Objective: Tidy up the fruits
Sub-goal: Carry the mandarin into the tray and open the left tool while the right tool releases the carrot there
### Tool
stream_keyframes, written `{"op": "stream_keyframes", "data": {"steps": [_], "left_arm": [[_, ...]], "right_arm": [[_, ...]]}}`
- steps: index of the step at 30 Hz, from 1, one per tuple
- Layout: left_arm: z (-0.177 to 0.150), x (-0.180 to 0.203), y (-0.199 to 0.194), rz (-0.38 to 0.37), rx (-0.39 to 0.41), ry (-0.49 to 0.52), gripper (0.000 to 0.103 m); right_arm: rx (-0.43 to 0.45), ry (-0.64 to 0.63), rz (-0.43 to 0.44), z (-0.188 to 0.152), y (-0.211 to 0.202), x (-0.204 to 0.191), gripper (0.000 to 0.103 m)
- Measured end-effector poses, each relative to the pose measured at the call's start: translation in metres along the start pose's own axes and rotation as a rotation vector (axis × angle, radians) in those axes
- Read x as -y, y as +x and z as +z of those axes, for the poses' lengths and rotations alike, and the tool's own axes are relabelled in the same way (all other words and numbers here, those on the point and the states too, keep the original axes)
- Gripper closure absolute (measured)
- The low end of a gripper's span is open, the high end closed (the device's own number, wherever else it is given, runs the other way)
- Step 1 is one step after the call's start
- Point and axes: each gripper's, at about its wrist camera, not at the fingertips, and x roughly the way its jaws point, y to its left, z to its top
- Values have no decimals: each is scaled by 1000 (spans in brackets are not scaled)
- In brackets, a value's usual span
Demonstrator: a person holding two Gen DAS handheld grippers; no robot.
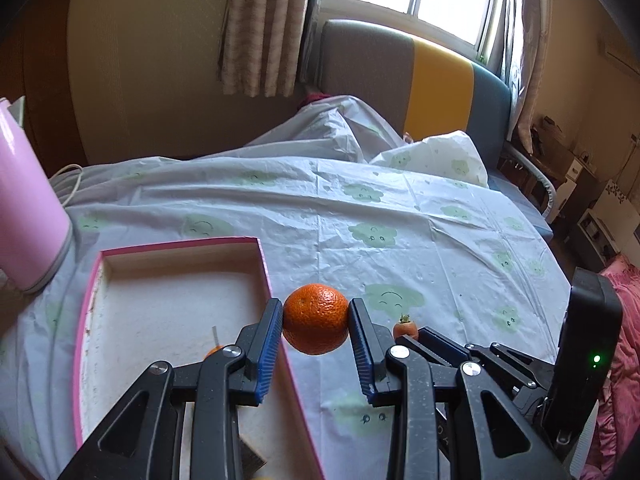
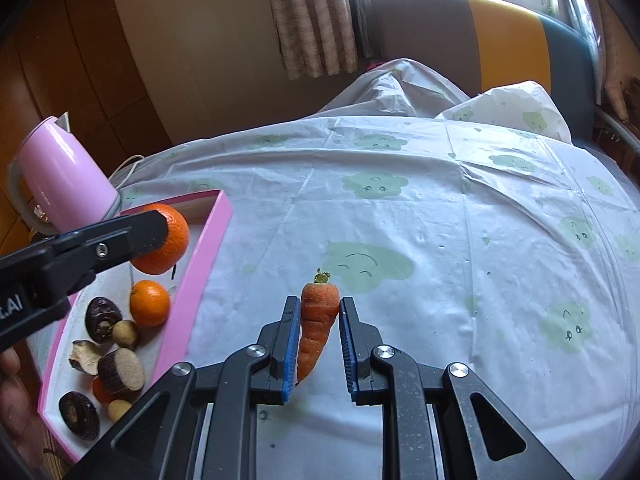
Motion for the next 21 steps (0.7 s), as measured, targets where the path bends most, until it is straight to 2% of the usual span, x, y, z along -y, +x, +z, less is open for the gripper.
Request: {"op": "stream_keyframes", "data": {"steps": [13,21], "left_arm": [[-27,-51,-48,79,56,-56,69],[-53,-96,-58,171,47,-119,69]], "right_arm": [[7,-109,132,-8,-20,-66,83],[-51,-214,197,-19,-9,-115,83]]}}
